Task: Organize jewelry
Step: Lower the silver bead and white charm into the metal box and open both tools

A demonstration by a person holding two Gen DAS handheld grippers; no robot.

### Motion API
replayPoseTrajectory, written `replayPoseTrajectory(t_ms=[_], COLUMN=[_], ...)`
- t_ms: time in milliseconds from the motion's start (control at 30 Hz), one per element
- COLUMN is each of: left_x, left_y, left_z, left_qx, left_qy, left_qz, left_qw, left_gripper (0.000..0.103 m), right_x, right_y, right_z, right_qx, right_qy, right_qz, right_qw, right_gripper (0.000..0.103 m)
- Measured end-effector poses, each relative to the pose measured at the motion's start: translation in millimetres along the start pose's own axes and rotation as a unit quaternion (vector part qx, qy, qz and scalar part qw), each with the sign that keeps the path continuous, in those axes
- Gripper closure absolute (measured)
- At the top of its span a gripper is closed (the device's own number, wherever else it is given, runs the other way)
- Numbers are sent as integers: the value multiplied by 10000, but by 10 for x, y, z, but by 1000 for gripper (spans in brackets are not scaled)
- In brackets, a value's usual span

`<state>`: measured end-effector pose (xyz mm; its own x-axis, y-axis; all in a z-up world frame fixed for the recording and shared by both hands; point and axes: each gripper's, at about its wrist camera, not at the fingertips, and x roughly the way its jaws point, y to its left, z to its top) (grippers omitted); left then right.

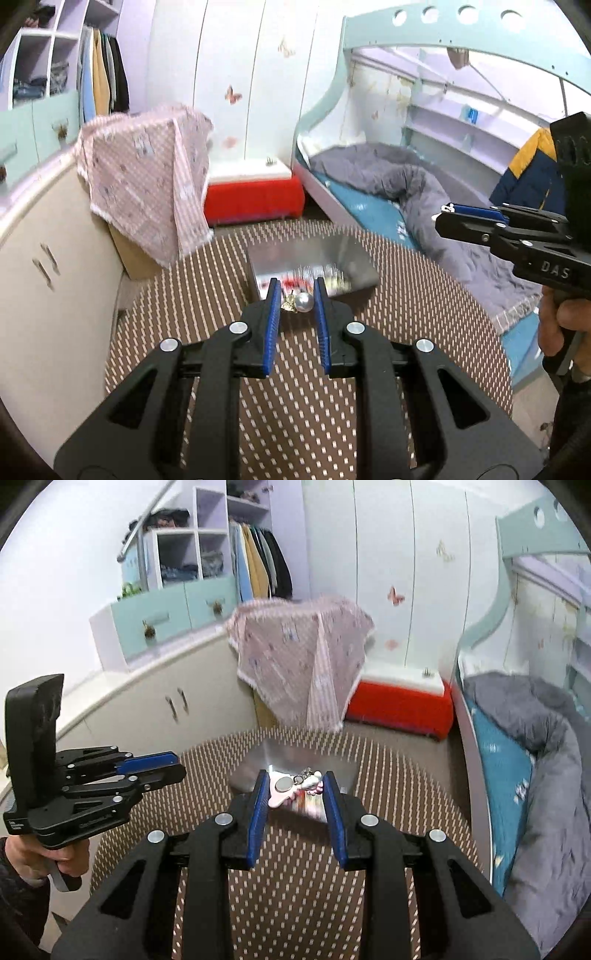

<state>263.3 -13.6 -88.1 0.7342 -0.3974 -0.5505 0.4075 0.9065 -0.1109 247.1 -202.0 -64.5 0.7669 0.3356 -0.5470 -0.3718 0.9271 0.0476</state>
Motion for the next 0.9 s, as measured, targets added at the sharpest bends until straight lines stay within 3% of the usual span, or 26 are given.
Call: replayPoseTrajectory(t_ms=[167, 333, 700, 733, 767, 800, 867, 900], left_x=[52, 202, 801, 851, 877, 883, 798, 741], left_y=[69, 59, 141, 146, 167, 186, 271, 314], left_z=[347, 605, 726, 718, 718, 710, 691, 681], left_qx=[-134, -161, -343, -345, -336, -347, -499, -573], left_qy=[-174, -189, 350, 418, 452, 457, 205, 91], left_qz=[-8, -24, -153, -119, -76, 4, 285, 243], left_qw=[9998, 9997, 9987, 9985, 9984, 9984, 9981, 9980], left_gripper=[85, 85, 84, 84, 72, 35, 13, 11], right_x=[41, 205, 857, 898, 909, 897, 827, 788], right_y=[-113, -224, -461, -490, -522, -557, -648, -679], right_z=[288, 423, 365, 347, 327, 298, 267, 249], right_qx=[144, 404, 982, 1088, 1181, 1297, 1553, 1625], right_qy=[-190, -119, 494, 531, 527, 465, 317, 281], right_qz=[113, 215, 415, 439, 435, 443, 354, 252], right_qw=[9997, 9989, 9931, 9917, 9907, 9895, 9867, 9860], right_gripper=[76, 76, 75, 67, 53, 42, 16, 14])
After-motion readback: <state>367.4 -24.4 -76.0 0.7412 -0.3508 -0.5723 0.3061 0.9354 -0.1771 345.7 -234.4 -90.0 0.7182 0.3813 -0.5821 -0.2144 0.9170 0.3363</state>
